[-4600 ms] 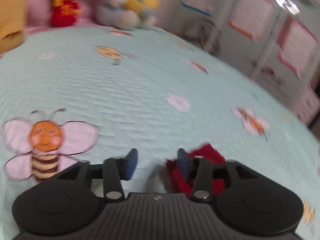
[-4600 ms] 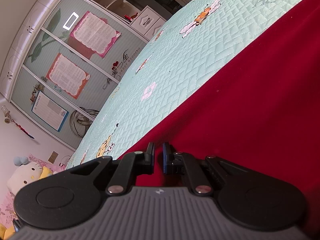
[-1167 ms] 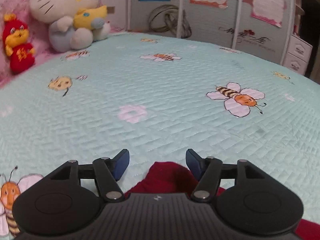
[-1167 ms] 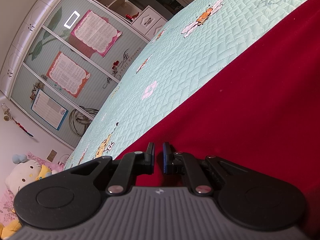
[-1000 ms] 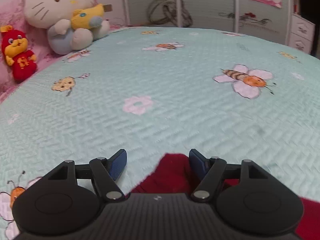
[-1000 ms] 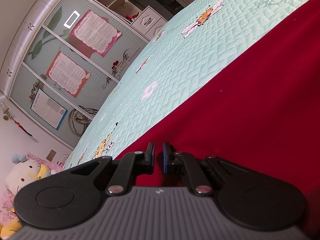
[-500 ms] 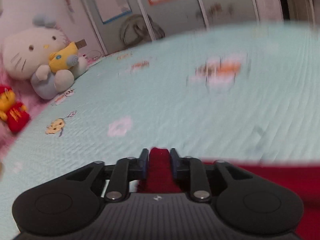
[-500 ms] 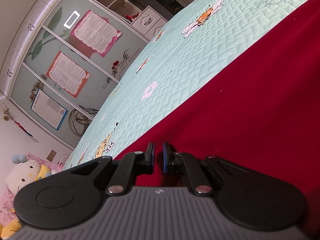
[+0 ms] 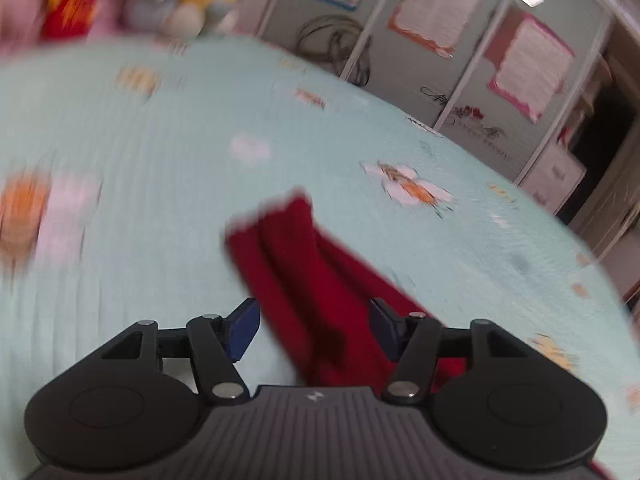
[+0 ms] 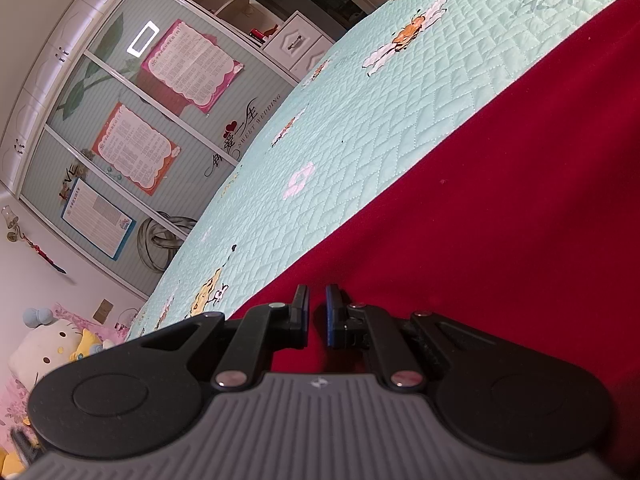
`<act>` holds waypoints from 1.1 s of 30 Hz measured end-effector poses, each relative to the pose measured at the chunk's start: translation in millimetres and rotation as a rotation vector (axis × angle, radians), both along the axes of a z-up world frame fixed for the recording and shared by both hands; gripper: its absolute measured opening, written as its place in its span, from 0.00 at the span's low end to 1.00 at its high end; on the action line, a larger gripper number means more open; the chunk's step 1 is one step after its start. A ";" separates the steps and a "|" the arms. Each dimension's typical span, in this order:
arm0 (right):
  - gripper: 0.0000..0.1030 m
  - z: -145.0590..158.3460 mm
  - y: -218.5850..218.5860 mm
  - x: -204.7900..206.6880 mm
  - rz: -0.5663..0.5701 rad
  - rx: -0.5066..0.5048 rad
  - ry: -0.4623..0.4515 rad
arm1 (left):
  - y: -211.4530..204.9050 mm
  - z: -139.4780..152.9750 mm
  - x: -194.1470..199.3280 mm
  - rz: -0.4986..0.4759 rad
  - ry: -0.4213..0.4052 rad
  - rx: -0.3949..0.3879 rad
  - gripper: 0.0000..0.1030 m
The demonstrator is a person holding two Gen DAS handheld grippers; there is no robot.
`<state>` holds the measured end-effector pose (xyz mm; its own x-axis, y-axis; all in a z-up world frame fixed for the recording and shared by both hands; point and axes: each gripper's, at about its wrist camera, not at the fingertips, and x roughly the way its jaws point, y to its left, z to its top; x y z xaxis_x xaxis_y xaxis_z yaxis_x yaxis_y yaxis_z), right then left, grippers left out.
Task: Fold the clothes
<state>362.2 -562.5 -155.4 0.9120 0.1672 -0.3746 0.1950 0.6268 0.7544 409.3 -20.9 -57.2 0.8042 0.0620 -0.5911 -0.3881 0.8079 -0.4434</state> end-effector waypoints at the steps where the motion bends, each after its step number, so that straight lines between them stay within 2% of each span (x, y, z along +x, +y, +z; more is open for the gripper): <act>1: 0.07 0.0 0.1 0.0 0.000 0.000 0.000 | -8.6 -1.3 -8.8 -0.023 -0.013 -0.033 0.62; 3: 0.07 0.4 0.6 0.2 0.000 0.000 0.001 | -27.0 -5.9 -20.6 -0.058 -0.027 -0.074 0.65; 5: 0.08 1.3 1.3 0.4 0.000 -0.004 0.003 | -45.1 -14.2 -26.2 -0.079 -0.015 -0.097 0.62; 9: 0.10 4.0 3.4 0.9 0.005 -0.020 0.009 | -59.1 -31.1 -45.7 -0.066 -0.101 -0.095 0.61; 11: 0.17 7.9 6.3 1.8 0.014 -0.043 0.014 | -65.7 -39.6 -55.6 -0.057 -0.146 -0.092 0.61; 12: 0.19 12.6 9.6 2.8 0.026 -0.069 0.013 | -69.0 -43.8 -60.6 -0.053 -0.168 -0.091 0.55; 13: 0.25 18.2 13.2 3.9 0.041 -0.100 0.010 | -72.3 -48.1 -65.5 -0.049 -0.191 -0.090 0.34; 14: 0.25 25.1 20.0 4.5 0.068 -0.145 0.002 | -69.7 -54.3 -67.4 -0.056 -0.206 -0.128 0.13; 15: 0.25 33.0 28.7 4.5 0.101 -0.188 -0.012 | -61.2 -63.9 -65.9 -0.066 -0.212 -0.215 0.02; 16: 0.25 41.1 37.7 4.3 0.134 -0.216 -0.026 | -51.0 -71.9 -66.2 -0.056 -0.232 -0.287 0.03; 18: 0.25 57.5 60.0 7.8 0.212 -0.257 -0.060 | -54.1 -70.5 -68.4 -0.060 -0.239 -0.265 0.03; 20: 0.25 73.5 93.8 23.8 0.321 -0.374 -0.079 | -59.0 -67.8 -70.7 -0.062 -0.243 -0.237 0.03; 22: 0.25 85.9 130.0 53.2 0.441 -0.498 -0.073 | -57.9 -67.9 -73.1 -0.045 -0.247 -0.251 0.03; 24: 0.25 93.4 159.6 86.5 0.530 -0.567 -0.072 | -57.6 -65.9 -75.5 -0.035 -0.247 -0.239 0.03; 26: 0.29 98.8 190.6 116.8 0.644 -0.649 -0.103 | -55.7 -66.3 -75.3 -0.035 -0.243 -0.240 0.03; 29: 0.36 99.6 236.6 145.0 0.793 -0.831 -0.146 | -52.5 -67.8 -73.4 -0.038 -0.239 -0.253 0.03; 31: 0.39 93.7 261.6 158.3 0.865 -0.942 -0.145 | -50.7 -68.6 -73.3 -0.041 -0.245 -0.271 0.05; 33: 0.39 86.5 274.0 171.6 0.904 -0.979 -0.112 | -48.5 -69.3 -73.0 -0.045 -0.254 -0.296 0.06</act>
